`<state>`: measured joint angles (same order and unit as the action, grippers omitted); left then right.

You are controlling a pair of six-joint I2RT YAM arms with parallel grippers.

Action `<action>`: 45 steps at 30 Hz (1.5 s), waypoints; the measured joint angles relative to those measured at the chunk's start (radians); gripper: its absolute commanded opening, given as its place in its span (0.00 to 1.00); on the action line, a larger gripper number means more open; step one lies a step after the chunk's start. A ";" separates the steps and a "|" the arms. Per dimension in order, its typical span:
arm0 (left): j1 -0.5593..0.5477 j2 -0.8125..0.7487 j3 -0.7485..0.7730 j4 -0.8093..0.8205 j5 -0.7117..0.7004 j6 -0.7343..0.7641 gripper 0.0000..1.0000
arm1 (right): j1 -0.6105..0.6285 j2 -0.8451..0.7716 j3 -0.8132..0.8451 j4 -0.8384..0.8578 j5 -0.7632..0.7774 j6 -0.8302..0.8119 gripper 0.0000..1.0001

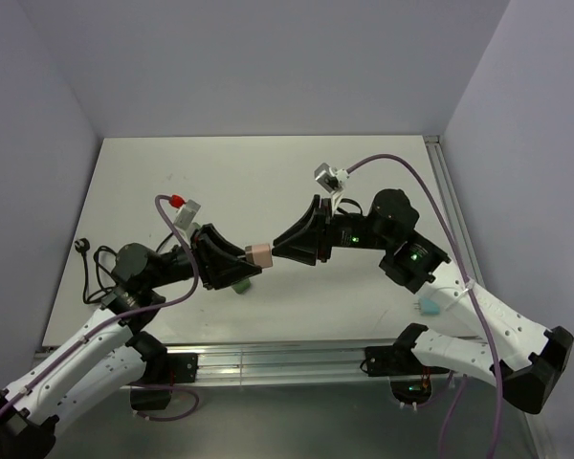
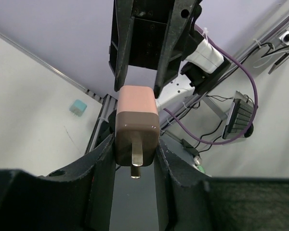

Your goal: Insert the plug

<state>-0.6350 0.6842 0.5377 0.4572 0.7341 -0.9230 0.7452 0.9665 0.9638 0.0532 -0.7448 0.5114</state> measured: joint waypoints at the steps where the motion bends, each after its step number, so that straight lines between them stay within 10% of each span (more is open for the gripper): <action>1: 0.000 0.003 -0.005 0.014 0.005 -0.008 0.00 | 0.004 0.006 0.000 0.010 -0.005 0.002 0.44; 8: 0.001 0.014 -0.009 0.054 0.022 -0.037 0.00 | 0.036 0.056 0.000 0.060 -0.042 0.023 0.48; 13: 0.003 0.020 -0.009 0.076 0.042 -0.051 0.00 | 0.055 0.076 0.001 0.074 -0.058 0.031 0.00; 17: 0.004 0.012 -0.004 0.049 0.027 -0.036 0.67 | 0.056 0.082 0.015 0.055 -0.048 0.028 0.00; 22: 0.004 -0.064 0.003 -0.109 -0.092 0.015 0.80 | 0.069 0.083 0.047 -0.024 -0.011 0.002 0.00; 36: 0.004 -0.144 0.004 -0.178 -0.201 0.062 0.61 | 0.071 0.113 0.060 -0.063 -0.022 0.010 0.00; 40: 0.003 -0.131 0.004 -0.170 -0.189 0.047 0.05 | 0.068 0.130 0.061 -0.058 -0.031 0.024 0.02; 45: 0.003 -0.147 0.003 -0.171 -0.201 0.035 0.00 | 0.069 0.136 0.069 -0.051 -0.036 0.017 0.43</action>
<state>-0.6315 0.5369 0.5407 0.2867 0.5331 -0.8883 0.8143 1.1023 1.0325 0.0021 -0.7811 0.5282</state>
